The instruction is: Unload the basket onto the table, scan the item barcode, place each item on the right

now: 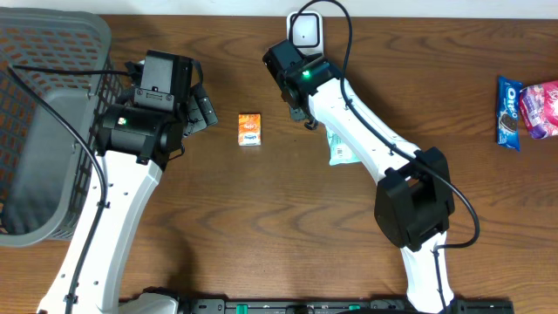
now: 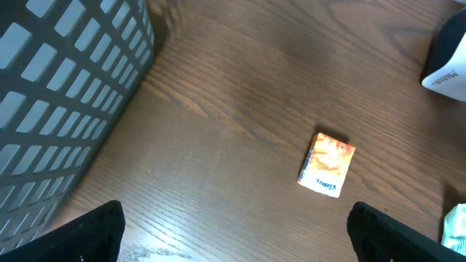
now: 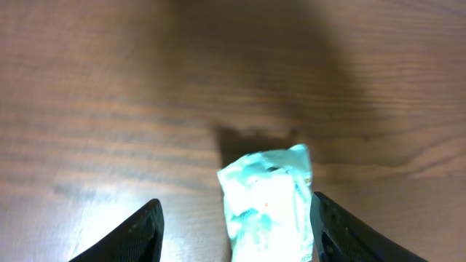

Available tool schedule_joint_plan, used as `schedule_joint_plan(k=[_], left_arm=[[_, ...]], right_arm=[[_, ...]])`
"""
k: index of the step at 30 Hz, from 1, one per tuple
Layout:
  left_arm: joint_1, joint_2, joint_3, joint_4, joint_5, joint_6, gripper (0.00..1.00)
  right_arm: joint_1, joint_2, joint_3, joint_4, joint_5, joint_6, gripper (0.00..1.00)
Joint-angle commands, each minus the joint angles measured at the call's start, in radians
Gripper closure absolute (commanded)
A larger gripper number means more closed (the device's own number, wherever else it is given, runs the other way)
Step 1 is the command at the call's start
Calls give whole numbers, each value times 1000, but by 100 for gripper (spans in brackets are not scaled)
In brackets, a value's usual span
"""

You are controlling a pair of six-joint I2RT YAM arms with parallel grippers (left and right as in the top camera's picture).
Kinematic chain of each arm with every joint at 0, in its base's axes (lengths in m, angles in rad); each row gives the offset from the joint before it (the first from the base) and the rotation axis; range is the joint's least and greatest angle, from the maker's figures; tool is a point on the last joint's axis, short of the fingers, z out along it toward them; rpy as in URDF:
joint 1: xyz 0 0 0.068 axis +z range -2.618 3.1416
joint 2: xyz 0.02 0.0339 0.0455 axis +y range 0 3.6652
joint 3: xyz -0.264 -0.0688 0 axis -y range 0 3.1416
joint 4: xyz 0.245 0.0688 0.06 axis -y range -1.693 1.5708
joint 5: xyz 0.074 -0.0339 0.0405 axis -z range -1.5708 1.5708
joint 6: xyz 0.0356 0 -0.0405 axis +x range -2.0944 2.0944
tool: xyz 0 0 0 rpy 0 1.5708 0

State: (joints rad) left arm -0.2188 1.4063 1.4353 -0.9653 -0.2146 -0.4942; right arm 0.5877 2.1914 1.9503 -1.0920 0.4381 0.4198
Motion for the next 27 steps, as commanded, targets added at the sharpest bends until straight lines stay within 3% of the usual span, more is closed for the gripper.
schedule_joint_plan(k=[1,6,13,19,25,27], left_arm=[[3,3,1,-3,-2,-1,2],[3,3,1,-3,-2,-1,2],[3,3,1,-3,-2,-1,2],[3,3,1,-3,-2,-1,2],[3,3,1,-3,-2,-1,2],[3,3,1,-3,-2,-1,2]], right_arm=[[0,-13,-29,-8,-85,-114,40],[-1,-11,-153,53,-65,-114,41],[-4,-10,-309,173,161,-69,36],[-10,-9,-386,236,180,-69,38],[-23,-7,-481,321,175,-68,47],[-28,-7,-498,331,159,-60,59]])
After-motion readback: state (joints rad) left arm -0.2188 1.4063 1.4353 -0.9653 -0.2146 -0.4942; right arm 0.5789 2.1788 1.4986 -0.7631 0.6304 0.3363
